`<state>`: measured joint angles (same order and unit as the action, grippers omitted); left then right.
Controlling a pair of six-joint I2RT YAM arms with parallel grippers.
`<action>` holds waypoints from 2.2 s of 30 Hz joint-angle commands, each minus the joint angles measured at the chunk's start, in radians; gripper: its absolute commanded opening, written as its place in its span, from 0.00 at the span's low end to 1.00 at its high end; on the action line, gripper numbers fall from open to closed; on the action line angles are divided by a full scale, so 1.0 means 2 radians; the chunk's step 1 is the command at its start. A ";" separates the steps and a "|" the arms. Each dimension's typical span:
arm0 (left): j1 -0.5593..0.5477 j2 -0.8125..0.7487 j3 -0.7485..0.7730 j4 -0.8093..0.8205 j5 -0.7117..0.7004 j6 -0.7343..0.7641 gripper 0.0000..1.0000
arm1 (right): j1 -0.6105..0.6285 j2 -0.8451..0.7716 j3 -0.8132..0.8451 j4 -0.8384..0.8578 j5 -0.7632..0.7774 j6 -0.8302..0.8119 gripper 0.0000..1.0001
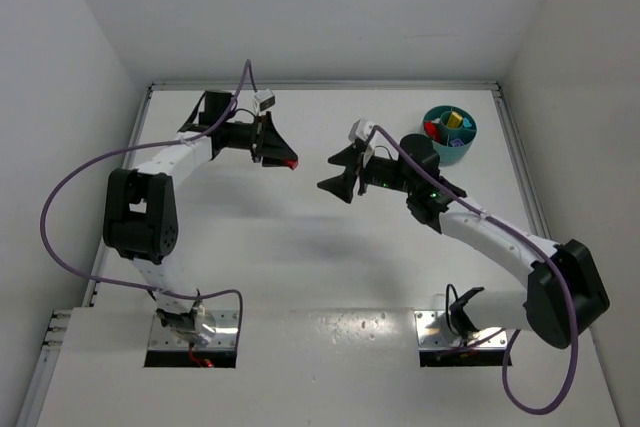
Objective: Sort the legos into containers by color
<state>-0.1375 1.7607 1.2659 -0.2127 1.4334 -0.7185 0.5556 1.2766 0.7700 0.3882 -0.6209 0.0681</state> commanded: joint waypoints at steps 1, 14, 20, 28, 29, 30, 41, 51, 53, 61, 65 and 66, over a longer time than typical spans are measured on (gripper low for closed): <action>0.003 -0.040 -0.017 0.033 0.012 -0.043 0.00 | 0.027 0.022 0.005 0.103 0.050 -0.022 0.63; 0.012 -0.061 -0.041 0.048 0.002 -0.068 0.00 | 0.079 0.078 0.010 0.160 0.127 -0.016 0.61; 0.012 -0.061 -0.041 0.048 -0.007 -0.068 0.00 | 0.083 0.088 0.020 0.160 0.132 -0.006 0.61; 0.007 -0.066 -0.045 0.053 -0.016 -0.073 0.00 | 0.088 0.093 0.040 0.160 0.136 0.004 0.60; 0.007 -0.066 -0.045 0.053 -0.016 -0.073 0.00 | 0.088 0.093 0.040 0.160 0.136 0.009 0.60; 0.007 -0.066 -0.045 0.053 -0.021 -0.073 0.00 | 0.088 0.093 0.040 0.160 0.136 0.009 0.60; -0.003 -0.066 -0.041 0.068 -0.026 -0.083 0.00 | 0.097 0.108 0.066 0.150 0.132 0.009 0.55; -0.022 -0.071 -0.036 0.068 -0.026 -0.083 0.00 | 0.102 0.113 0.061 0.150 0.136 0.004 0.30; -0.026 -0.071 -0.036 0.068 -0.030 -0.083 0.00 | 0.102 0.113 0.061 0.150 0.141 0.004 0.21; -0.026 -0.087 -0.036 0.068 -0.040 -0.054 0.39 | 0.091 0.095 0.061 0.087 0.155 -0.019 0.00; -0.003 -0.119 -0.032 -0.009 -0.070 0.034 0.84 | 0.082 0.039 0.037 -0.014 0.187 -0.082 0.00; 0.003 -0.124 -0.032 -0.017 -0.075 0.044 0.95 | 0.071 0.005 0.028 -0.030 0.192 -0.102 0.00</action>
<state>-0.1616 1.6009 1.1801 -0.1749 1.3109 -0.7544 0.7300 1.4239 0.8505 0.4572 -0.2848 -0.0216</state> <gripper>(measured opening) 0.891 0.294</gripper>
